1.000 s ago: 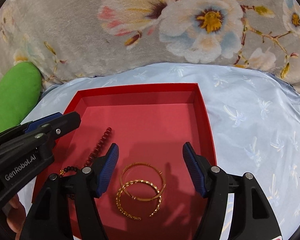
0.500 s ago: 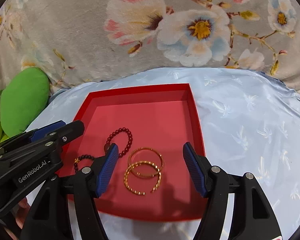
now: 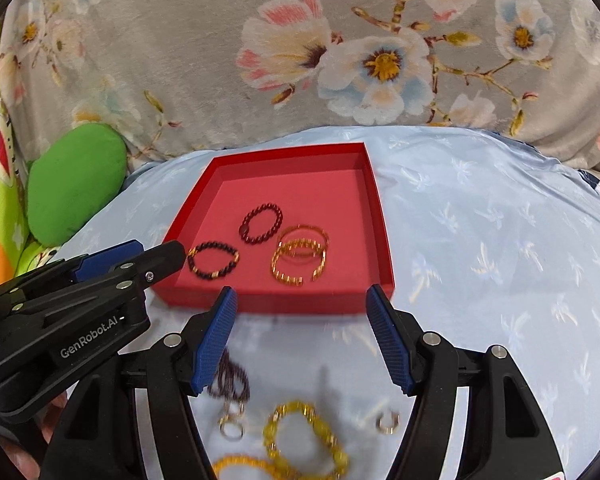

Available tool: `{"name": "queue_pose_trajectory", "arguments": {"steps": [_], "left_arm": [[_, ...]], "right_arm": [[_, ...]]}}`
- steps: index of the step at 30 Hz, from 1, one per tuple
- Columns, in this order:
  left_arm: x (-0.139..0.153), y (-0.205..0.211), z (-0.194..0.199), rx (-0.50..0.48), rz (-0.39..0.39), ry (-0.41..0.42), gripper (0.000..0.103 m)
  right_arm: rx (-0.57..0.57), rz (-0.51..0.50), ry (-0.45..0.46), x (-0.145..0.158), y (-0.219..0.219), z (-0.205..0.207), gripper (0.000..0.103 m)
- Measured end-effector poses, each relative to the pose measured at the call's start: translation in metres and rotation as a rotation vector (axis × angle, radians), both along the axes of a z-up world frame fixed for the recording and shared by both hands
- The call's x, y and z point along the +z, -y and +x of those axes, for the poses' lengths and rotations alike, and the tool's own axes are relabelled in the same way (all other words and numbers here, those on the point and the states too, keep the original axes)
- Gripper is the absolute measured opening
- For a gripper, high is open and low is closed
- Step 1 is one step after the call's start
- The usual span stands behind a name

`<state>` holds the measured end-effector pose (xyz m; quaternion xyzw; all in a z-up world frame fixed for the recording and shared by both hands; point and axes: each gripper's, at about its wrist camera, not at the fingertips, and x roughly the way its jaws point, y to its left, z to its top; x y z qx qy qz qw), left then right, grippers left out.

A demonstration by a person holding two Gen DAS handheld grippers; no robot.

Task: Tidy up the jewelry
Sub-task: 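Move both tools back out of the box toward the remaining bracelets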

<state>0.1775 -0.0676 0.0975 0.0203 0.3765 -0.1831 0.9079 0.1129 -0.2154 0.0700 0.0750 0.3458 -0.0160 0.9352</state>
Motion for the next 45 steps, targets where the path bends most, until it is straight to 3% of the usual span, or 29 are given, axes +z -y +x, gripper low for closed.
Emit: {"name": "queue_pose_trajectory", "arguments": {"steps": [12,21,39,45], "left_arm": [[-0.021,-0.007,-0.083,-0.009,0.023,-0.021,0.043],[-0.055,-0.020,-0.117,0.034,0.023,-0.090,0.043],[-0.094,-0.005,-0.114,0.001,0.045,-0.167,0.043],[-0.095,-0.004,-0.115,-0.006,0.061,-0.151,0.043]], "right_arm": [[-0.009,-0.035,-0.010,-0.023,-0.008,-0.092,0.065],[-0.037,-0.019,-0.076,-0.060,0.004,-0.128,0.065],[-0.059,-0.073,-0.096,-0.081,0.014,-0.092,0.065],[-0.049,-0.058,-0.107,-0.085,0.014,-0.079,0.059]]}}
